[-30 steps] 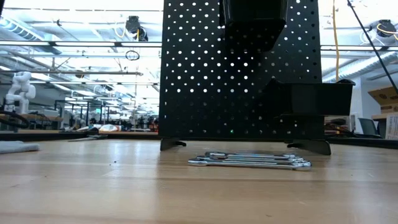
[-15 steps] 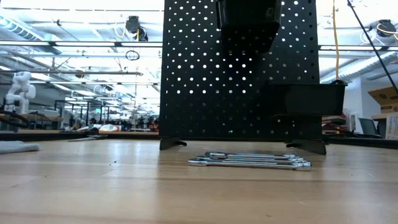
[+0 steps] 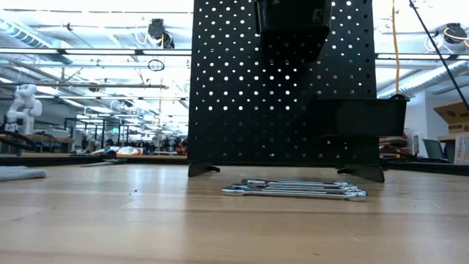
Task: Hang tools onto peg board
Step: Unhang the black pliers from the black peg board
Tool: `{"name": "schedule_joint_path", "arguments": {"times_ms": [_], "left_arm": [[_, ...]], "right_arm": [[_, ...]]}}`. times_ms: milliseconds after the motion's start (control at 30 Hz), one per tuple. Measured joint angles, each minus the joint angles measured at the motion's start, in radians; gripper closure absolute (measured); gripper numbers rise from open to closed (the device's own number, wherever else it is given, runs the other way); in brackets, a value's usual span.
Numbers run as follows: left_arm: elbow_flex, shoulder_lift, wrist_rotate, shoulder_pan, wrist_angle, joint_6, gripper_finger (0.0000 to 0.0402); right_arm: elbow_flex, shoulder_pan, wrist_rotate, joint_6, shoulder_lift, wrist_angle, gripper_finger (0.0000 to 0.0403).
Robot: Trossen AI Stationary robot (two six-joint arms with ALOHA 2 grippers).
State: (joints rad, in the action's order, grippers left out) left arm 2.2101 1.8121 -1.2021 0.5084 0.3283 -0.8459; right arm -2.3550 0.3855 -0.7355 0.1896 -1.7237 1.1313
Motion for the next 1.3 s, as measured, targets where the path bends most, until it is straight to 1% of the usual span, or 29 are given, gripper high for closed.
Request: {"name": "schedule_joint_path", "arguments": {"times_ms": [100,167,233,300,367,433,533,600,633,700,767,867,1033,1100,1167,1233,1300], "left_arm": [[-0.001,0.0,-0.099,0.023,0.021,0.002,0.0226],[-0.001,0.0,-0.173,0.039,0.071,0.042,0.0226],[-0.001,0.0,-0.225,0.053,0.158,0.136,0.0226],[-0.001,-0.003,-0.246,0.071,0.289,0.282,0.0226],[-0.001,-0.006,-0.244,0.086,0.465,0.507,0.0226],[-0.001,-0.009,-0.227,0.099,0.685,0.781,0.0226],[-0.011,-0.009,-0.139,0.109,1.029,1.251,0.0226],[-0.04,-0.006,-0.109,0.109,1.227,1.533,0.0226],[-0.072,-0.006,-0.106,0.108,1.247,1.634,0.0226],[-0.169,-0.017,-0.098,0.107,1.205,1.637,0.0226],[-0.231,-0.017,-0.079,0.098,1.177,1.644,0.0226],[-0.308,-0.026,-0.045,0.072,1.218,1.754,0.0226],[-0.455,-0.022,-0.038,0.074,1.223,1.946,0.023],[-0.514,-0.024,-0.048,0.076,1.215,2.022,0.0244],[-0.582,-0.025,-0.048,0.083,1.143,2.04,0.027],[-0.646,-0.023,-0.048,0.099,1.017,2.004,0.0303],[-0.691,-0.023,-0.058,0.113,0.864,1.928,0.0344]], "right_arm": [[0.0,0.0,0.0,-0.005,0.0,0.0,0.0387],[0.0,0.0,0.0,-0.006,0.0,0.0,0.0387],[0.0,0.0,0.0,-0.006,0.001,0.0,0.0387],[0.0,0.0,0.001,-0.006,0.001,0.001,0.0387],[0.0,0.0,0.001,-0.006,0.001,0.002,0.0387],[0.0,0.0,0.001,-0.005,0.001,0.002,0.0387],[-0.001,0.001,0.002,0.003,0.001,0.002,0.0387],[-0.001,0.001,0.003,0.007,0.001,0.002,0.0387],[-0.001,0.001,0.003,0.01,0.001,0.002,0.0387],[-0.001,0.001,0.004,0.012,0.001,0.002,0.0387],[-0.002,0.0,0.005,0.013,0.001,0.002,0.0384],[-0.002,0.001,0.005,0.013,0.001,0.0,0.0381],[-0.002,0.004,0.005,0.009,0.002,0.001,0.0386],[-0.002,0.004,0.005,0.008,0.002,0.002,0.0386],[-0.002,0.004,0.006,0.007,0.002,0.002,0.0386],[-0.002,0.004,0.006,0.008,0.002,0.002,0.0386],[-0.002,0.004,0.006,0.01,0.002,0.0,0.0386]]}}
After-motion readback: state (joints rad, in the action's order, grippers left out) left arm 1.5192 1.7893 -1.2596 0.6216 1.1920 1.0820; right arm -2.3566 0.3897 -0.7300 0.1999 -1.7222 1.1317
